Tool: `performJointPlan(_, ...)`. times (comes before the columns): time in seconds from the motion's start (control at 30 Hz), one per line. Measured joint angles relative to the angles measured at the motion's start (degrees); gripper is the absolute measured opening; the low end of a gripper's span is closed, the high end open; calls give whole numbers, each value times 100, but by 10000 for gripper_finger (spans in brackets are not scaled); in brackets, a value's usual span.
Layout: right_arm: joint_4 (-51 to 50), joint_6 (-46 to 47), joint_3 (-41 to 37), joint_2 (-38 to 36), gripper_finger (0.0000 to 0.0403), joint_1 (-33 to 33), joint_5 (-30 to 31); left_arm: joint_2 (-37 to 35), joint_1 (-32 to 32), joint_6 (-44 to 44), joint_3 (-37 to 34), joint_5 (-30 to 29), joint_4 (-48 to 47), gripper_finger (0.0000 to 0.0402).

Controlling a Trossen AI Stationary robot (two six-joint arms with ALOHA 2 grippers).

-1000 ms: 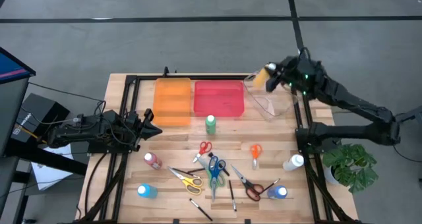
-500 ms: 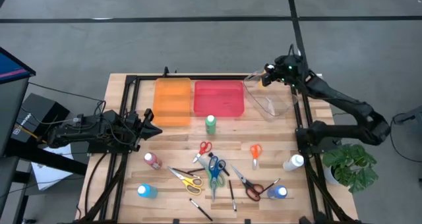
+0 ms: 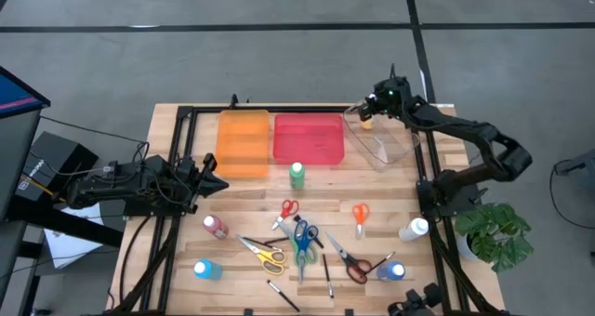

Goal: Pick & Place Paint Supplies
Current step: Put the yellow paint bottle into the transparent bin

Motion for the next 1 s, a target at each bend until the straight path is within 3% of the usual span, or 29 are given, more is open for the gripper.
performJointPlan(0.3,17,-153,-72,-247,113,-97,-1,0,1,0,0,0,2,1)
performJointPlan(0.63,1346,-153,-1417,-1012,113,-101,-21,0,2,-1,-1,-1,0,1)
performJointPlan(1.0,1519,-155,-1327,-780,114,-142,-23,0,2,0,-1,-1,2,1)
